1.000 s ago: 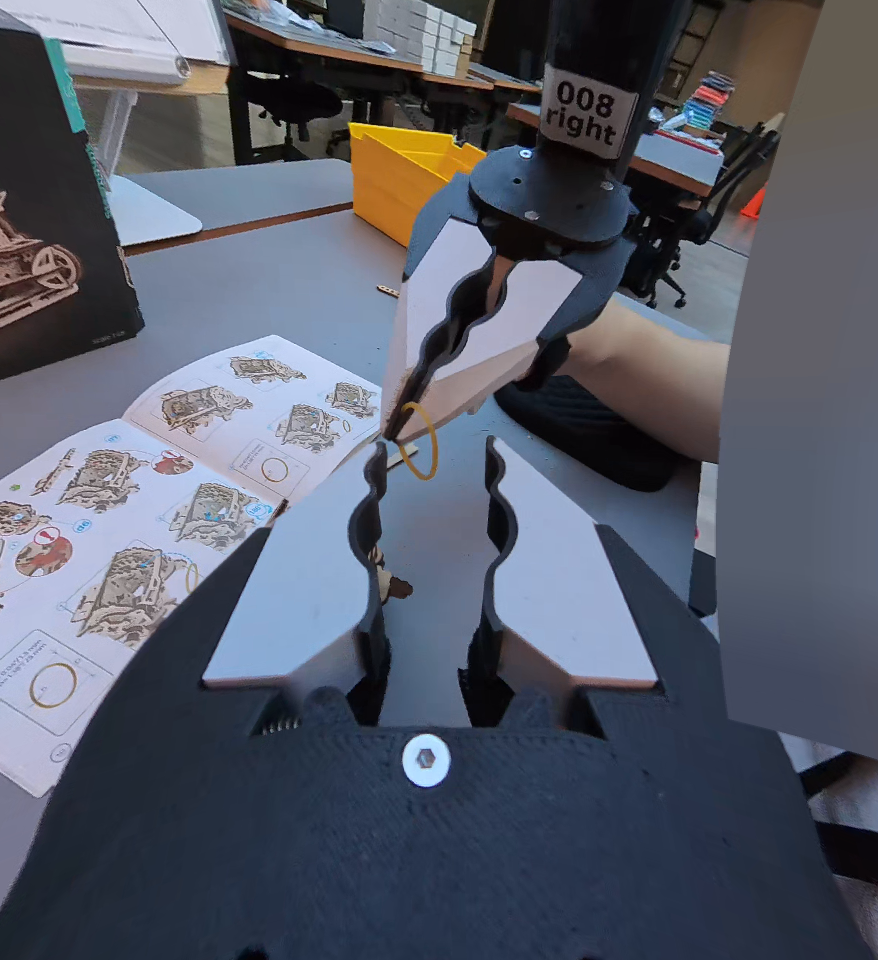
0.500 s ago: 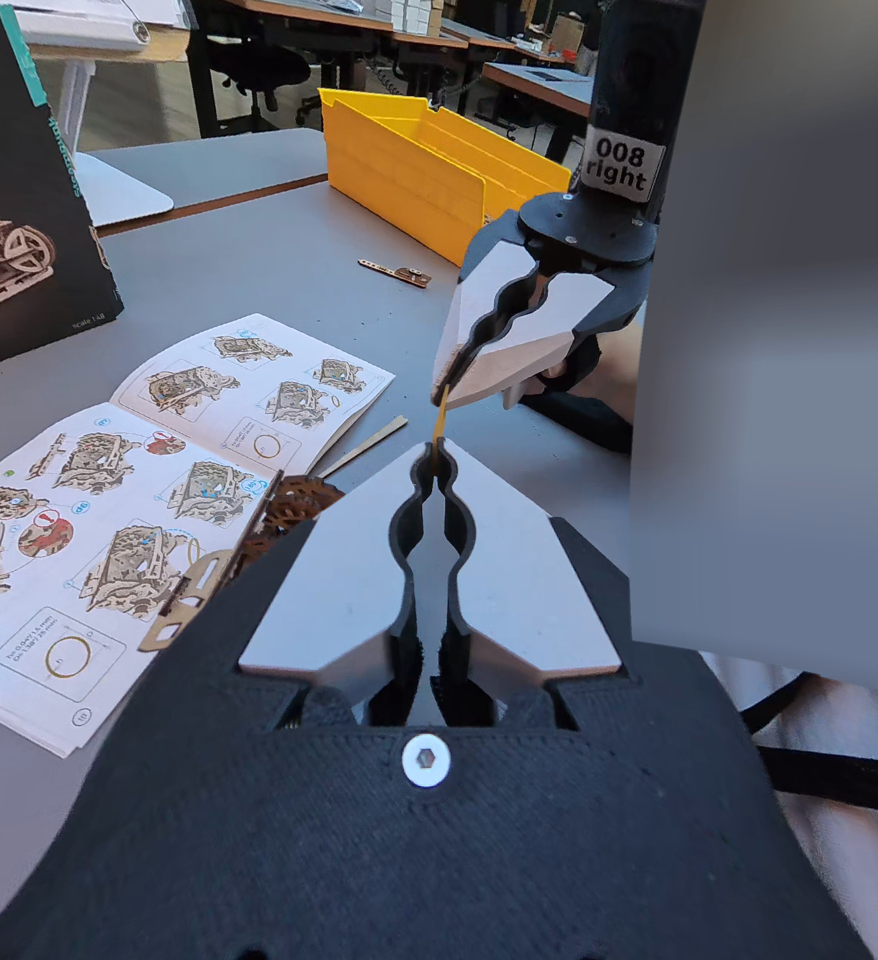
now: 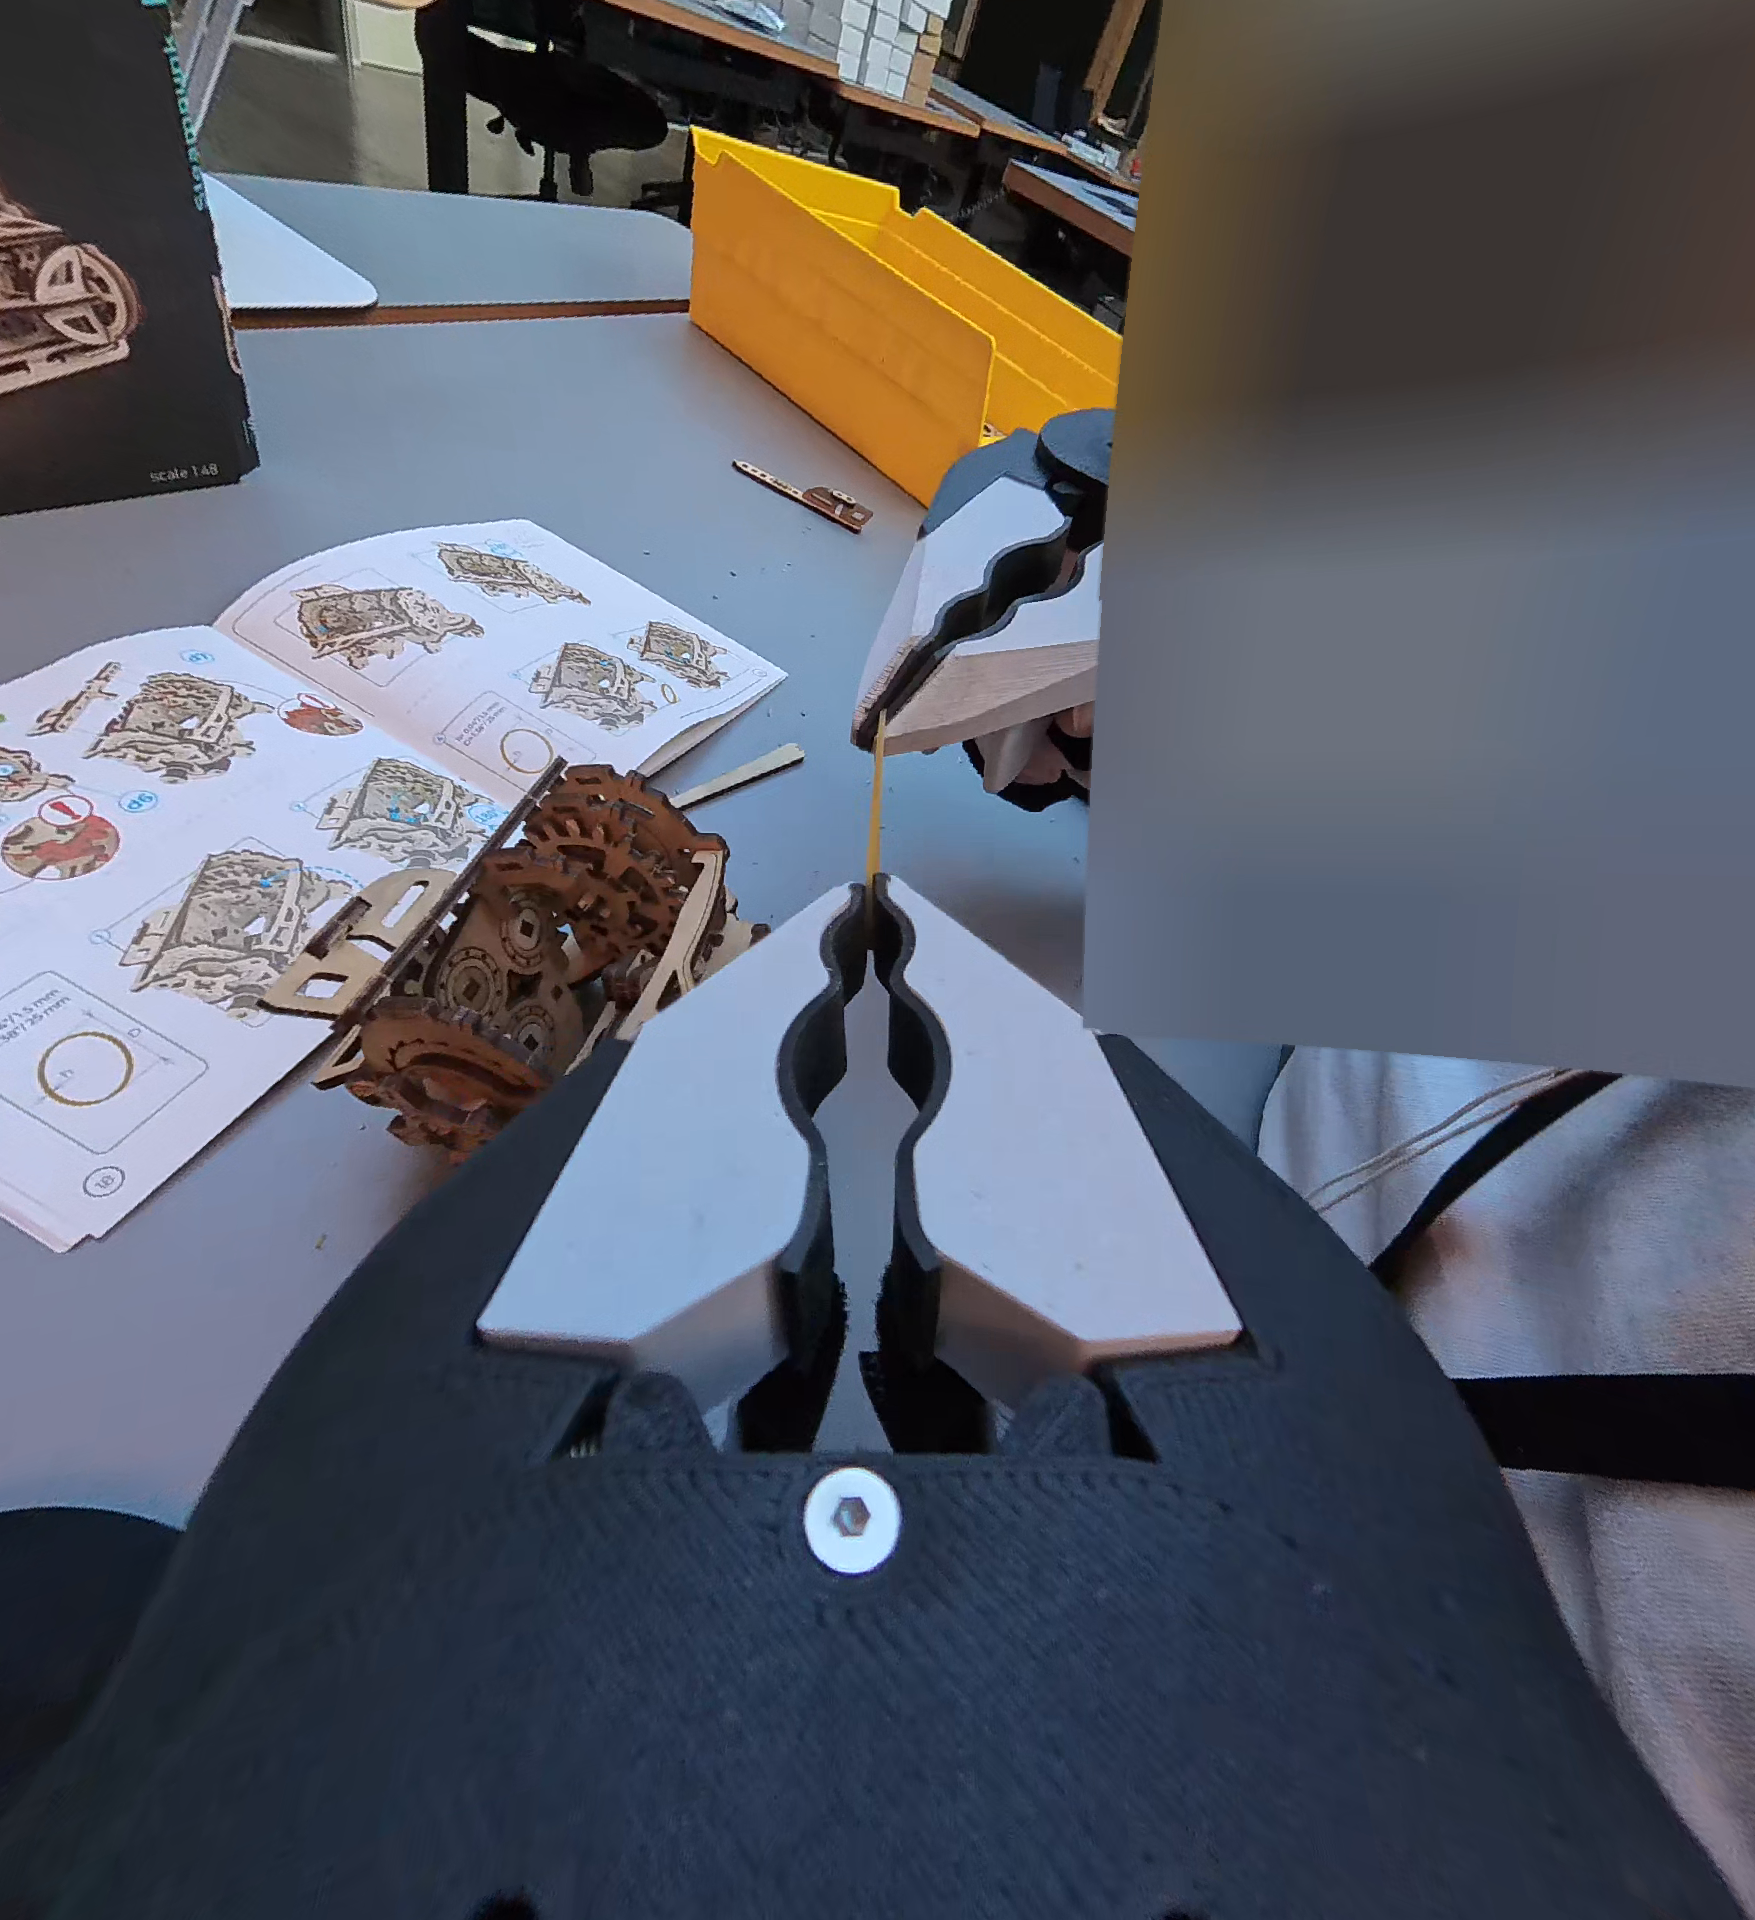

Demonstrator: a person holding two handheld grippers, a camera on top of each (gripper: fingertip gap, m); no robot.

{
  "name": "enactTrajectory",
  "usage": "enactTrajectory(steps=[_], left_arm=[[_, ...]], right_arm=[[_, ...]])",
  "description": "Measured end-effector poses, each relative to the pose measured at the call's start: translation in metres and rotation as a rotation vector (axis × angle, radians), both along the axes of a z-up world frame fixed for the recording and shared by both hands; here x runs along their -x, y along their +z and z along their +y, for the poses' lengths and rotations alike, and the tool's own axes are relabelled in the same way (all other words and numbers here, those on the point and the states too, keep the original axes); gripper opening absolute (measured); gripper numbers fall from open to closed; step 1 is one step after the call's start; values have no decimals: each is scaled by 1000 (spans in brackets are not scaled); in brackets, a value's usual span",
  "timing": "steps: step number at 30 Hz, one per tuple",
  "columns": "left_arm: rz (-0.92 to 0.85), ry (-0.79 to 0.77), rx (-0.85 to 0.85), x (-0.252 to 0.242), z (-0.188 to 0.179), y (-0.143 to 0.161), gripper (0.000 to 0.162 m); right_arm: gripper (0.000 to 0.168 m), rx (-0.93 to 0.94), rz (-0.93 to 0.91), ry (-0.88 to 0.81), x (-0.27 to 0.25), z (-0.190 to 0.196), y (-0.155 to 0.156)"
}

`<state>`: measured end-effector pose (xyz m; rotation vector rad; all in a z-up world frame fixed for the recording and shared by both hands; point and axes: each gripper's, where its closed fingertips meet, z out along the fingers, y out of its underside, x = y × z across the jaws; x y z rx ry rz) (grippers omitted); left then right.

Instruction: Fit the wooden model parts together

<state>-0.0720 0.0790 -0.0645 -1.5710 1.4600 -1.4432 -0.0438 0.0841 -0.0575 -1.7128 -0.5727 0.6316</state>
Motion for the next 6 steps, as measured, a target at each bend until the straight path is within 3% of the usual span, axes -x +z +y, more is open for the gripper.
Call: enactTrajectory(steps=[6], left_arm=[[-1, -46, 17, -1, -5, -4, 0]], right_arm=[[0, 0, 36, 80, 14, -4, -4]])
